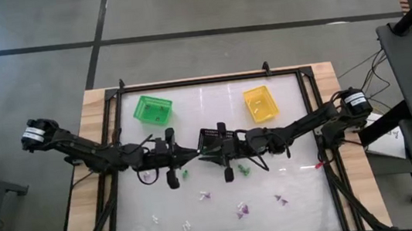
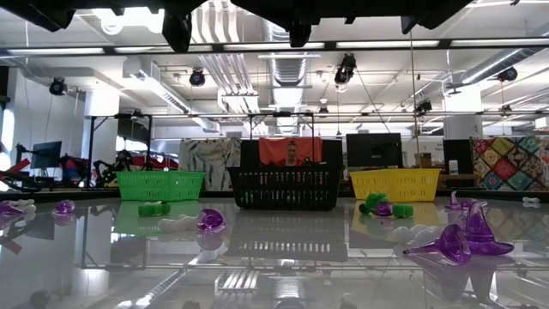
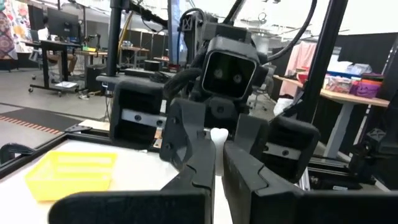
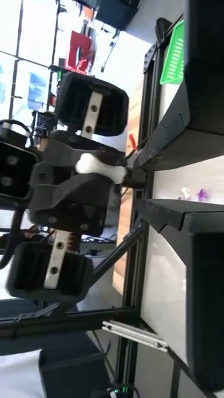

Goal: Sort Halloween decoration
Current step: Put the white bone toy into the yellow bin

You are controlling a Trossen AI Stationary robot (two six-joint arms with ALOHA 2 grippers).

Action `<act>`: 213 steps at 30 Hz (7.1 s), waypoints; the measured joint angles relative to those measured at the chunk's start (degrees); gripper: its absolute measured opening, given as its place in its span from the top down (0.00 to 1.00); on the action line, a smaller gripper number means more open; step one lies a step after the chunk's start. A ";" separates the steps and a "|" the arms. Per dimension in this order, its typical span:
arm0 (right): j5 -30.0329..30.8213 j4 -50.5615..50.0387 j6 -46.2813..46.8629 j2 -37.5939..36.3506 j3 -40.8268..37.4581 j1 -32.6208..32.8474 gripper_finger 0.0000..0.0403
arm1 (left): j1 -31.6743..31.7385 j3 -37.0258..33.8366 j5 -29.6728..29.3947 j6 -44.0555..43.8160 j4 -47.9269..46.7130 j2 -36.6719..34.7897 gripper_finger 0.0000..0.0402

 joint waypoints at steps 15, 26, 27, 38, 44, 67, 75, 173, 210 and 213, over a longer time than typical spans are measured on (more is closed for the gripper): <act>0.46 -0.02 -2.80 0.24 0.98 0.00 0.83 | 0.05 0.00 -0.23 -0.11 4.81 3.41 1.00; 0.42 -1.14 -3.58 0.20 0.98 0.00 0.83 | 0.05 0.11 -0.01 -0.10 1.86 3.54 1.00; 0.43 -1.59 -3.51 0.20 0.98 0.00 0.83 | 0.07 0.11 -0.01 -0.08 1.34 3.54 1.00; 0.24 -3.85 -3.15 0.11 1.03 0.00 0.95 | 0.07 0.11 0.05 0.26 -1.02 3.54 1.00; 0.16 -4.53 -3.13 0.09 1.16 0.00 0.98 | 0.07 0.11 0.05 0.09 -1.70 3.56 1.00; 0.56 -5.70 -2.01 -0.01 1.51 -0.04 0.98 | 0.07 0.03 0.23 1.29 -4.13 2.46 0.79; 1.57 -5.44 -2.57 -0.28 1.77 0.00 0.98 | 0.13 -0.28 -0.16 2.02 -8.48 1.10 0.79; 1.86 -11.57 4.90 -0.94 1.90 -2.89 0.98 | 27.60 13.62 3.13 -14.93 -86.99 19.46 0.67; 1.66 -17.57 4.42 -0.92 1.90 -2.86 0.98 | 20.25 12.31 5.53 -13.45 -75.69 1.75 1.00; 1.68 -19.40 4.42 -0.92 1.90 -2.86 0.98 | 17.94 11.75 5.58 -11.70 -69.69 -1.47 1.00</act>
